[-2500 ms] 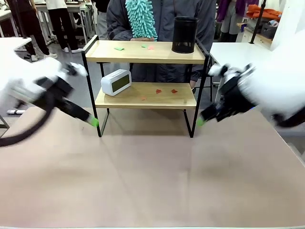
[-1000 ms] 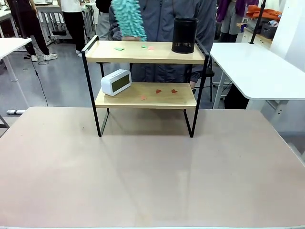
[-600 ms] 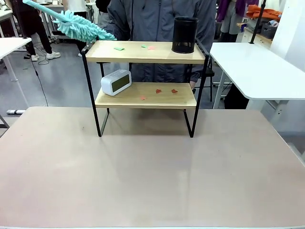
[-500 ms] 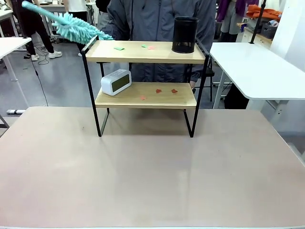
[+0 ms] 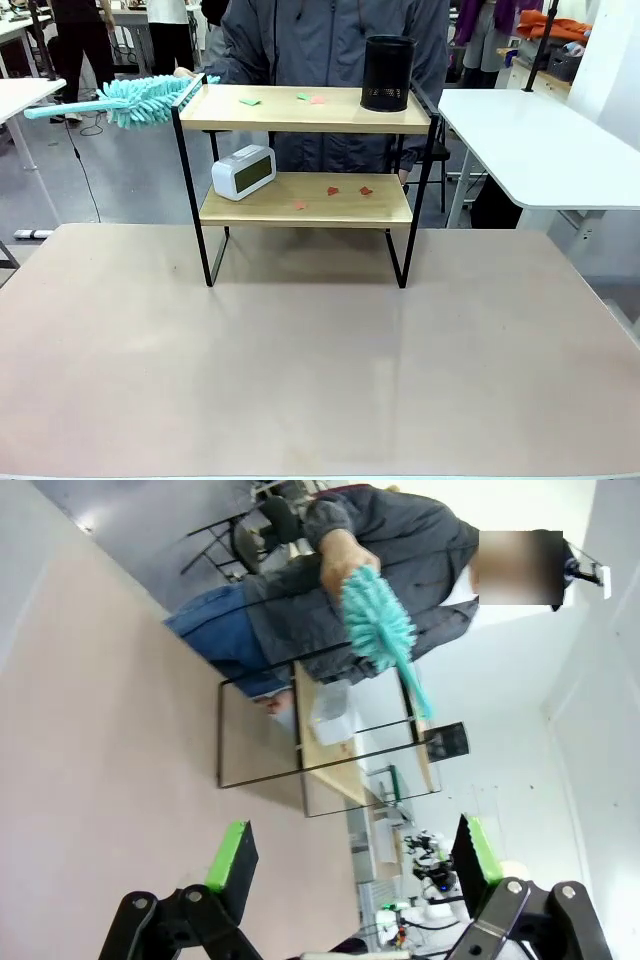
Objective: Clean the shelf.
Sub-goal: Pick up the Duster from the human.
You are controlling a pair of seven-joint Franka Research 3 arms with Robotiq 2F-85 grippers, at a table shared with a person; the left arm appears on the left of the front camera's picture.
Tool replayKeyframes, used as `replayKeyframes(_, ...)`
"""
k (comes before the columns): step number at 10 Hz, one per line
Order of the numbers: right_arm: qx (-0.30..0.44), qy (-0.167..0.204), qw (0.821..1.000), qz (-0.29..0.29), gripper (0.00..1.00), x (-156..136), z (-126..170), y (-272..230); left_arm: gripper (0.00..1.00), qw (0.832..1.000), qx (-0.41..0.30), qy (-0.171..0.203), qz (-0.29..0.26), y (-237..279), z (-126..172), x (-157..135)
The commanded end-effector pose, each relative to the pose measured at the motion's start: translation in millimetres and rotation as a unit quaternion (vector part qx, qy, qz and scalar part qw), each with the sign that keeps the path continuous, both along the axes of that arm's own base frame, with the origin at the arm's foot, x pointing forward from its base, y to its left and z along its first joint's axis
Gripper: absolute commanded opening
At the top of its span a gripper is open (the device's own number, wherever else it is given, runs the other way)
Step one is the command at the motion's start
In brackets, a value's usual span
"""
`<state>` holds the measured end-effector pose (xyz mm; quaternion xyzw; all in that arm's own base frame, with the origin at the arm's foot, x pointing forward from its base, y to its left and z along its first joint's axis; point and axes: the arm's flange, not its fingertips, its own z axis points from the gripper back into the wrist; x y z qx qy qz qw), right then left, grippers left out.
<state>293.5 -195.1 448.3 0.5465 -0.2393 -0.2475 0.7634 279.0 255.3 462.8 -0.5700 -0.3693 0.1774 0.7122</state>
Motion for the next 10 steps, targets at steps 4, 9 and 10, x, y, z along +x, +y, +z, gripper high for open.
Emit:
replayKeyframes(4, 0.002, -0.017, 1.000, -0.001, 1.00, 2.2, -0.6, 0.8, 1.00, 0.991, -0.054, 0.026, -0.123, -9.1, 84.7, 138.3)
replayKeyframes(9, 0.002, -0.017, 1.000, -0.001, 1.00, 2.2, -0.6, 0.8, 1.00, 0.977, 0.002, 0.043, -0.207, -32.6, 77.2, 146.1)
replayKeyframes(10, 0.002, -0.017, 1.000, -0.001, 1.00, 2.2, -0.6, 0.8, 1.00, 0.978, -0.002, 0.064, -0.197, -36.3, 81.4, 169.1)
